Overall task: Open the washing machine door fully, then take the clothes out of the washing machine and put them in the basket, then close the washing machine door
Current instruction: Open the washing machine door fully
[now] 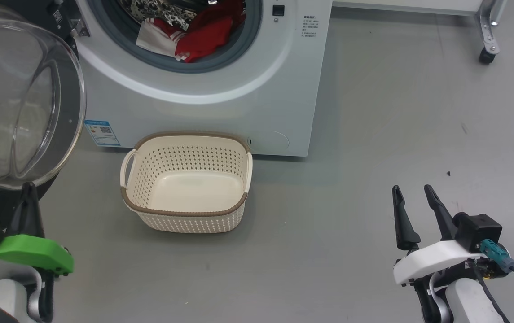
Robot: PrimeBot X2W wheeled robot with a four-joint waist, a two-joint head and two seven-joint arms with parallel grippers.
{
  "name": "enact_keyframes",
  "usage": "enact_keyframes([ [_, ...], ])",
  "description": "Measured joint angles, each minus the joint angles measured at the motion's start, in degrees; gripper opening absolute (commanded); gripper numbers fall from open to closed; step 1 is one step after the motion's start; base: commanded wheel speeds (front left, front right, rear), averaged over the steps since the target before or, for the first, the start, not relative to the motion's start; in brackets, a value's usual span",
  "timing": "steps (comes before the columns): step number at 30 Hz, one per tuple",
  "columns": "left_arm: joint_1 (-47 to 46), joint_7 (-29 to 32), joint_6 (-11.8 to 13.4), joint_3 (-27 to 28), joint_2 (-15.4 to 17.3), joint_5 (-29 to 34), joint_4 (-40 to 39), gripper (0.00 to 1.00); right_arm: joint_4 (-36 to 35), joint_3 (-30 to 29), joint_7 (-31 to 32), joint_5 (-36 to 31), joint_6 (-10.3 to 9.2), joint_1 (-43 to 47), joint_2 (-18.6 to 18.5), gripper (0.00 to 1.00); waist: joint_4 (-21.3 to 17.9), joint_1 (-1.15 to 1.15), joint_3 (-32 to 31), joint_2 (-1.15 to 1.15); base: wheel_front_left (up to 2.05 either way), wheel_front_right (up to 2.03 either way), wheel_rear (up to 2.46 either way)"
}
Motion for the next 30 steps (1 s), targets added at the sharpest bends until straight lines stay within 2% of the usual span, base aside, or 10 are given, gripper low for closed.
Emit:
enact_keyframes([
  [7, 2.7, 0.0, -0.5, -1.5, -2.9, 0.0, -5.2, 0.00, -1.8, -0.4, -0.1, 0.0, 0.00, 0.4, 0.0, 1.00, -2.1, 0.00, -1.0, 0.00, 0.00, 0.00, 0.00],
  [21, 7.5, 0.0, -1.1, -3.9, -6.0, 1.7, -12.5, 0.00, -4.0, -1.6, -0.1, 0.0, -0.15, 1.2, 0.0, 1.00, -3.4, 0.00, 0.9, 0.00, 0.00, 0.00, 0.00],
  [23, 8.3, 0.0, -1.2, -4.4, -6.3, 1.7, -13.1, 0.47, -4.4, -1.8, -0.1, 0.0, -0.15, 1.3, 0.1, 1.00, -3.4, 0.00, 1.1, 0.00, 0.00, 0.00, 0.00],
  [24, 8.6, 0.0, -1.2, -4.4, -6.4, 1.7, -13.2, 0.64, -4.6, -1.8, -0.1, 0.0, -0.15, 1.3, 0.1, 1.00, -3.5, 0.00, 1.1, 0.00, 0.00, 0.00, 0.00],
  [25, 8.8, 0.0, -1.2, -4.5, -6.4, 1.7, -13.3, 0.88, -4.7, -1.9, -0.1, 0.0, -0.15, 1.3, 0.1, 1.00, -3.5, 0.00, 1.2, 0.00, 0.00, 0.00, 0.00],
  [26, 9.0, 0.0, -1.2, -4.5, -6.4, 1.7, -13.6, 1.00, -4.8, -1.9, -0.2, 0.0, -0.15, 1.3, 0.1, 1.00, -3.5, 0.00, 1.2, 0.00, 0.00, 0.00, 0.00],
  [30, 9.7, 0.0, -1.4, -4.4, -6.6, 1.7, -14.4, 1.00, -5.0, -1.9, -0.2, 0.0, -0.15, 1.3, 0.1, 1.00, -3.5, 0.00, 1.5, 0.00, 0.00, 0.00, 0.00],
])
